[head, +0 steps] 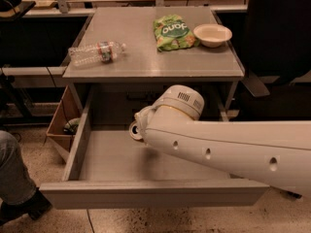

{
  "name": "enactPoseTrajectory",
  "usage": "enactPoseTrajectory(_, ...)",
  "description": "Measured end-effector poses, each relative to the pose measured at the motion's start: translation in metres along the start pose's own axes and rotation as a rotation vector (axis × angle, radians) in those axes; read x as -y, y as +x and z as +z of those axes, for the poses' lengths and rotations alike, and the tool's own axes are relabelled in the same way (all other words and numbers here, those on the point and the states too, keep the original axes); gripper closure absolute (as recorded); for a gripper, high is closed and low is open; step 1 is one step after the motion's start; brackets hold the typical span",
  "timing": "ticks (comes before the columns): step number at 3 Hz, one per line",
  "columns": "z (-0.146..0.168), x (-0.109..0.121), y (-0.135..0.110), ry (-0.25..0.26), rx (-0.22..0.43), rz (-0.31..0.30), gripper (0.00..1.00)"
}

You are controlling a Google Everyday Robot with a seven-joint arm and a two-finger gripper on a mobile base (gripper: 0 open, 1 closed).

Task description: Place orange can into top drawer

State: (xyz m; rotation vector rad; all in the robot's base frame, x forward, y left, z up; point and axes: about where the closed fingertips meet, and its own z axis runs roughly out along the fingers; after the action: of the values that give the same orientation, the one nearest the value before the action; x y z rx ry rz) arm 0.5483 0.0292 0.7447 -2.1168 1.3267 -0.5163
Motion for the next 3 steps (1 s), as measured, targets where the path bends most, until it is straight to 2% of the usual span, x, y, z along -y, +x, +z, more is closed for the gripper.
enactPoseTrajectory(1, 0.008, -0.001, -0.001, -0.003, 0.048, 0.032, 1.0)
enactPoseTrajectory(2, 0.033, -0.004, 0.004, -0.026, 0.144, 0.116, 1.0)
enactPoseTrajectory(3, 0.052, -0.013, 0.007, -0.087, 0.226, 0.183, 0.86)
